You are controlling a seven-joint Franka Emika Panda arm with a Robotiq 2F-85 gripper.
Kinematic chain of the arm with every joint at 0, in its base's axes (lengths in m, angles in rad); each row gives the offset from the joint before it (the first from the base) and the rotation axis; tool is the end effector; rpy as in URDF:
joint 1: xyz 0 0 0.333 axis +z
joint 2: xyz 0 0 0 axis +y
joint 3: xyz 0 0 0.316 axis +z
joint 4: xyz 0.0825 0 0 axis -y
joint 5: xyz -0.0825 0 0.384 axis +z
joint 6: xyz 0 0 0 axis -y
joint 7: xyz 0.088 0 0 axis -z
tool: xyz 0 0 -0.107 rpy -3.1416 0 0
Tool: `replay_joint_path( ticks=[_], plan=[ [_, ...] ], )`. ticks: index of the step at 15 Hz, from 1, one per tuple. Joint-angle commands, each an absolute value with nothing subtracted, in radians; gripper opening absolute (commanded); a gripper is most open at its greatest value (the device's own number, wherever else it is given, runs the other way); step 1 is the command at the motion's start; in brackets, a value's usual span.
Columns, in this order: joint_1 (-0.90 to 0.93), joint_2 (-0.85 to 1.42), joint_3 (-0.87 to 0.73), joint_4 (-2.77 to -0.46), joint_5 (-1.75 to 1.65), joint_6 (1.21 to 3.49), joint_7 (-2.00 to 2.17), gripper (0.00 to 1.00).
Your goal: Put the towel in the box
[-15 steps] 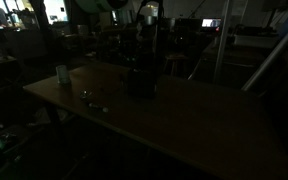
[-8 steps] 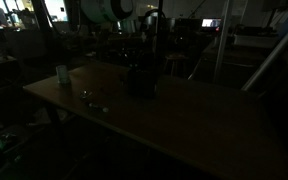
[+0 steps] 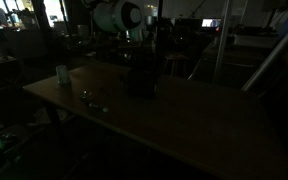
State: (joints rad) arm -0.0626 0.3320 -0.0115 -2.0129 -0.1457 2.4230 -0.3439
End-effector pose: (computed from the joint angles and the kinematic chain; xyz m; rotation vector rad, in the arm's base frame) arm 0.6077 -0.0455 0.2956 2.9693 0.5658 0.0826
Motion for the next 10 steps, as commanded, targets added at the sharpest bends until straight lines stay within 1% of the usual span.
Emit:
replay_joint_path(
  ticks=[1, 10],
  plan=[
    [-0.094, 0.388, -0.003, -1.956, -0.130, 2.424, -0.406, 0.00],
    [-0.135, 0.531, 0.044, -1.873, -0.073, 2.419, -0.498, 0.00]
  ],
)
